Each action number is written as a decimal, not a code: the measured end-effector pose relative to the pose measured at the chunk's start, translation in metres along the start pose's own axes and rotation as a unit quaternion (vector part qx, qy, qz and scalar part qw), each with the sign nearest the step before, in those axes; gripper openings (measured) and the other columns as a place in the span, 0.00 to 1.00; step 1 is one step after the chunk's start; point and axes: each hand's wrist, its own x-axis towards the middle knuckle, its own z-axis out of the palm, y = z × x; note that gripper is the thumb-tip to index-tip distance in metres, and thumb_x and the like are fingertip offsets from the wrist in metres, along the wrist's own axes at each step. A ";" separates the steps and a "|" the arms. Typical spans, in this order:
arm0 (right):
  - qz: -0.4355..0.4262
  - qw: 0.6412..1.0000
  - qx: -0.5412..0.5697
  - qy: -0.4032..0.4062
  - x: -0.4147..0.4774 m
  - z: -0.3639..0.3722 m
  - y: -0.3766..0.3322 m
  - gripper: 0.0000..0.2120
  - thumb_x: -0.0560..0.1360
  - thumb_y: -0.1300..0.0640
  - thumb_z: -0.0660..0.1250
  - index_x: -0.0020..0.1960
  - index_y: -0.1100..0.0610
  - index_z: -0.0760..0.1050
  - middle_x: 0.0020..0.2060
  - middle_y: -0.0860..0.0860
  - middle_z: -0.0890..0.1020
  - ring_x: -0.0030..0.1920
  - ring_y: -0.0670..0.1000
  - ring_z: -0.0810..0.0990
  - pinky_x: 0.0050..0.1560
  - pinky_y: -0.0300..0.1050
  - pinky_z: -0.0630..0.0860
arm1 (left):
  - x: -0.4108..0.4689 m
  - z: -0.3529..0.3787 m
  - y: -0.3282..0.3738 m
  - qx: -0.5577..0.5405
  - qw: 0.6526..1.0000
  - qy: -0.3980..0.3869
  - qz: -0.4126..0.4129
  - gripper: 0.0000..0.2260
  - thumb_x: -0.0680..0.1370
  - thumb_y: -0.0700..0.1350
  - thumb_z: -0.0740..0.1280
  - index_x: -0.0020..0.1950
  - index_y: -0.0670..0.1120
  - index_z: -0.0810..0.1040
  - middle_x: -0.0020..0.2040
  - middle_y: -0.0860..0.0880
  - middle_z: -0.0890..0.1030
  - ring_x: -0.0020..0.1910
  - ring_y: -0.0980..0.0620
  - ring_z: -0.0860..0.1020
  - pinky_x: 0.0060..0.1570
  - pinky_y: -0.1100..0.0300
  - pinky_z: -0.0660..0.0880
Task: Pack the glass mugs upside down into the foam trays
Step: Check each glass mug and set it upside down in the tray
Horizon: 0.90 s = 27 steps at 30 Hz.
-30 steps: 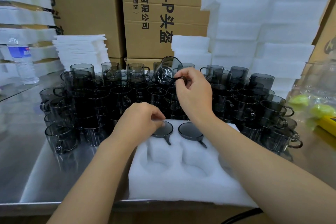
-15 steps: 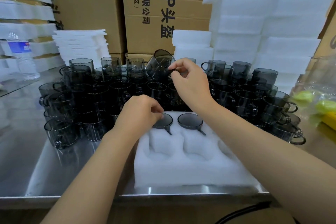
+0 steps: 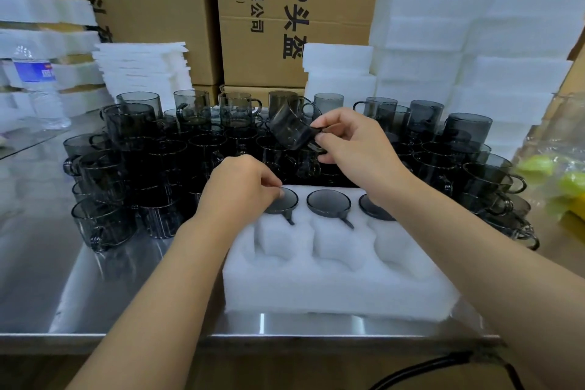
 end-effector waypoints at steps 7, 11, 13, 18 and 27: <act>-0.003 1.000 0.006 -0.009 -0.003 0.007 0.005 0.13 0.74 0.62 0.65 0.40 0.44 0.77 0.28 0.39 0.77 0.30 0.39 0.77 0.48 0.54 0.81 | 0.000 -0.001 -0.001 -0.017 1.000 -0.001 -0.016 0.03 0.71 0.47 0.75 0.43 0.54 0.85 0.33 0.63 0.77 0.41 0.58 0.79 0.42 0.63 0.75; -0.021 0.999 0.005 0.036 -0.009 0.017 0.018 0.15 0.74 0.62 0.64 0.39 0.42 0.76 0.30 0.35 0.76 0.33 0.43 0.74 0.48 0.56 0.80 | 0.004 -0.013 -0.007 -0.150 0.988 0.022 -0.035 0.06 0.73 0.44 0.72 0.47 0.53 0.85 0.39 0.59 0.83 0.34 0.67 0.77 0.35 0.74 0.68; -0.035 0.998 0.000 0.057 -0.010 0.018 0.021 0.15 0.74 0.61 0.64 0.40 0.41 0.76 0.31 0.34 0.77 0.33 0.43 0.74 0.47 0.55 0.80 | 0.005 -0.020 -0.005 -0.290 0.953 0.060 -0.061 0.08 0.75 0.41 0.68 0.48 0.53 0.83 0.38 0.53 0.85 0.27 0.62 0.78 0.28 0.72 0.70; -0.110 0.990 -0.008 0.091 -0.016 0.022 0.018 0.15 0.73 0.61 0.65 0.41 0.40 0.75 0.34 0.41 0.78 0.30 0.46 0.74 0.40 0.47 0.79 | 0.007 -0.022 0.019 -0.505 0.857 -0.026 -0.105 0.08 0.76 0.51 0.69 0.51 0.49 0.80 0.42 0.45 0.86 0.42 0.48 0.85 0.35 0.61 0.80; -0.145 0.988 0.029 0.053 -0.022 0.020 0.018 0.20 0.69 0.63 0.68 0.52 0.43 0.67 0.38 0.45 0.74 0.26 0.43 0.68 0.32 0.35 0.68 | 0.005 0.002 0.020 -0.608 0.787 -0.096 -0.054 0.18 0.76 0.58 0.62 0.55 0.46 0.79 0.49 0.42 0.85 0.48 0.47 0.84 0.45 0.59 0.80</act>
